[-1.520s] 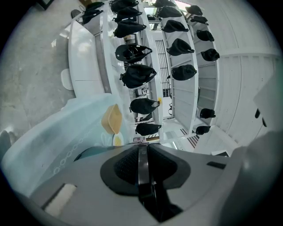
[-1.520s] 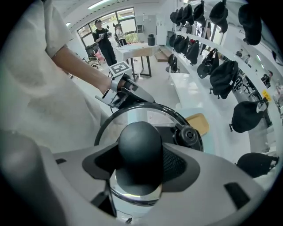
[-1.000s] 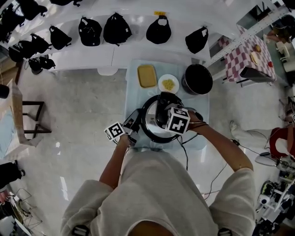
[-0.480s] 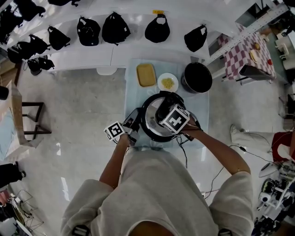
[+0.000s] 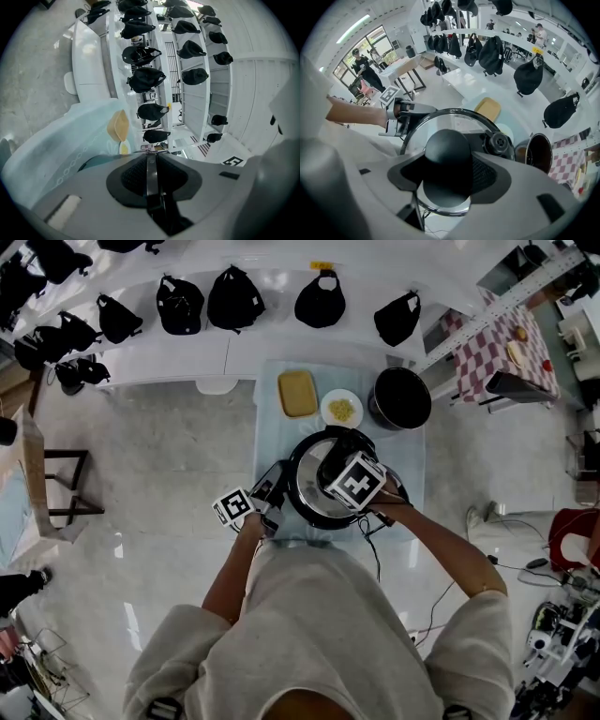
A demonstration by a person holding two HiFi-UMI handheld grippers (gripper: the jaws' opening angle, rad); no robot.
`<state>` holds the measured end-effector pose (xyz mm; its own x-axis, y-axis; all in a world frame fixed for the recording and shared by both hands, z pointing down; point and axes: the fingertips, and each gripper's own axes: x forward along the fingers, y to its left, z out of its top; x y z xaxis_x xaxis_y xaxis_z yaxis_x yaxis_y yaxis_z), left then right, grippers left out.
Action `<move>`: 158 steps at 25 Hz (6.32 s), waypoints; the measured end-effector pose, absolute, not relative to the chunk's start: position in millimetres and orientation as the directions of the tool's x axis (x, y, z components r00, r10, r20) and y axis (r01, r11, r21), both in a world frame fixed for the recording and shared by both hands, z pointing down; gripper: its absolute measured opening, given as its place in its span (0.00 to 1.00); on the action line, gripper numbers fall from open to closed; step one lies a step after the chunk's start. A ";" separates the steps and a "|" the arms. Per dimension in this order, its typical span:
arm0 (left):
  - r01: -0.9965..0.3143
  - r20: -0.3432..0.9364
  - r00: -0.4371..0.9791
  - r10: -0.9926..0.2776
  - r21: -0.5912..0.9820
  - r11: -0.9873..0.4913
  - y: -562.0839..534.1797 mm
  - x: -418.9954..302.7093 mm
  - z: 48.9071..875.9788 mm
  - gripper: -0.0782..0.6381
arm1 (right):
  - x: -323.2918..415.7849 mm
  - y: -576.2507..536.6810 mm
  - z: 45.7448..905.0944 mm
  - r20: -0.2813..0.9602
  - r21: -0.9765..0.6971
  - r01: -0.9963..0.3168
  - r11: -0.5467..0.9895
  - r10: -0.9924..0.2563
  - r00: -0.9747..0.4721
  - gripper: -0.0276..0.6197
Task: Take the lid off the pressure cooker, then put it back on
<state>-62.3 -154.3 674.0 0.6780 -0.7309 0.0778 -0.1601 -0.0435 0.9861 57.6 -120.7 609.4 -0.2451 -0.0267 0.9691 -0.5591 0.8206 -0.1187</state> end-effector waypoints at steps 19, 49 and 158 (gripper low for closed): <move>-0.193 0.096 0.704 -0.704 0.979 -0.059 -154.0 -62.7 673.7 0.21 | 73.7 -112.9 574.9 0.959 -0.134 -0.604 0.785 -0.051 -0.279 0.46; -0.614 0.210 0.775 -0.596 0.028 -0.789 -169.7 13.7 529.3 0.46 | 282.3 -72.2 552.8 0.946 -0.111 -0.902 0.418 -0.233 -0.224 0.46; -0.617 0.174 0.779 -0.602 0.045 -0.785 -158.9 79.0 482.1 0.45 | 345.4 -57.7 777.2 0.919 -0.116 -0.983 0.141 -0.361 -0.160 0.56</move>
<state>79.0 -158.9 482.1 0.7789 -0.6025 0.1743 -0.6175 -0.7853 0.0449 345.4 -57.7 777.2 -0.1603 -0.3606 0.9188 -0.9832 0.1410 -0.1162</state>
